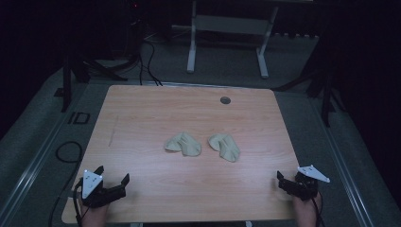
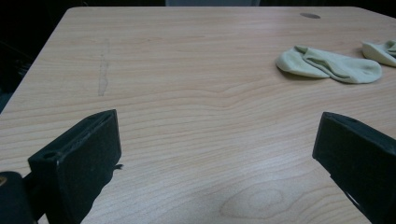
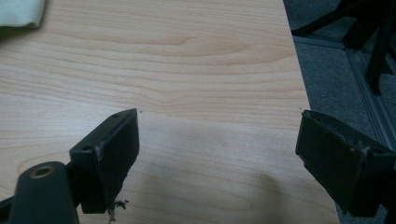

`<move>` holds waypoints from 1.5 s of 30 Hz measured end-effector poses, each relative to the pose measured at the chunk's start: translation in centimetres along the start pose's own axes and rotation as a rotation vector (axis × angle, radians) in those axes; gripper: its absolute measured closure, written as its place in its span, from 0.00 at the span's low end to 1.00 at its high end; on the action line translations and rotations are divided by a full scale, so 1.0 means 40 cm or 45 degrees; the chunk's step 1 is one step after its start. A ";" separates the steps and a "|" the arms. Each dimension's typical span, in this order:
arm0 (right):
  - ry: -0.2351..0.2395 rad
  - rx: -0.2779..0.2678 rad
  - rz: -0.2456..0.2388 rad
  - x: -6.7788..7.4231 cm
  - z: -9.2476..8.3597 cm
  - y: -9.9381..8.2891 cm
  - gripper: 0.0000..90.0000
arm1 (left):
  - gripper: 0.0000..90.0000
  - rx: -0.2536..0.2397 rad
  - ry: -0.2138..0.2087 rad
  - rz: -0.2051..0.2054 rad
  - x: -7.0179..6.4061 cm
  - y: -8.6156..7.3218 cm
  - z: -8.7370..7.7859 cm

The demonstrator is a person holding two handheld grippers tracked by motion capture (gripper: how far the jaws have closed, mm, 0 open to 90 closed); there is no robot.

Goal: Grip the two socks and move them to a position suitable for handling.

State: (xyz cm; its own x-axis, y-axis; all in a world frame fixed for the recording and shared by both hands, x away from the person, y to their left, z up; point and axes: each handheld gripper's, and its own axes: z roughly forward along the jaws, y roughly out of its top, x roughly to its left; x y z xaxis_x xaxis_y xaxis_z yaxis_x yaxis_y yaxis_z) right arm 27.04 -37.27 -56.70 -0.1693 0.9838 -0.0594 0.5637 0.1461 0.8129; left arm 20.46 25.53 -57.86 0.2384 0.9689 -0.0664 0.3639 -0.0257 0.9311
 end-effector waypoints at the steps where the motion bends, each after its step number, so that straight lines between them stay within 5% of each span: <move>1: 0.007 0.000 0.004 -0.001 0.000 0.001 0.15 | 0.01 -0.006 -0.003 -0.005 0.000 0.000 0.000; 6: 0.027 0.006 0.017 0.000 -0.003 0.014 0.15 | 0.01 -0.018 -0.031 -0.031 -0.004 0.003 -0.005; 10: 0.046 0.052 0.003 0.021 -0.004 0.036 0.15 | 0.01 0.008 -0.028 0.006 -0.013 0.004 -0.010; 17: 0.164 0.091 0.029 0.056 0.009 0.074 0.14 | 0.01 0.015 -0.039 0.023 -0.023 0.006 -0.012; 28: 0.283 0.114 -0.018 0.167 0.065 0.151 0.14 | 0.01 0.061 -0.091 0.027 -0.039 0.008 -0.003; 31: 0.324 0.119 -0.048 0.224 0.096 0.189 0.15 | 0.01 0.066 -0.107 0.010 -0.042 0.008 0.000; 45: 0.381 0.159 -0.129 0.359 0.198 0.275 0.22 | 0.01 0.075 -0.123 0.022 -0.045 0.006 -0.003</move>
State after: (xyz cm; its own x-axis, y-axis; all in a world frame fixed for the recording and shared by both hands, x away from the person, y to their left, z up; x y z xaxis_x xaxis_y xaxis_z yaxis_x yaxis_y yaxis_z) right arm 37.20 -20.72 -53.20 -0.4489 0.8921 0.0515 0.6234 0.2714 0.7333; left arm 20.02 23.83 -57.46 0.3300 0.9400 -0.0873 0.4107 -0.0597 0.9098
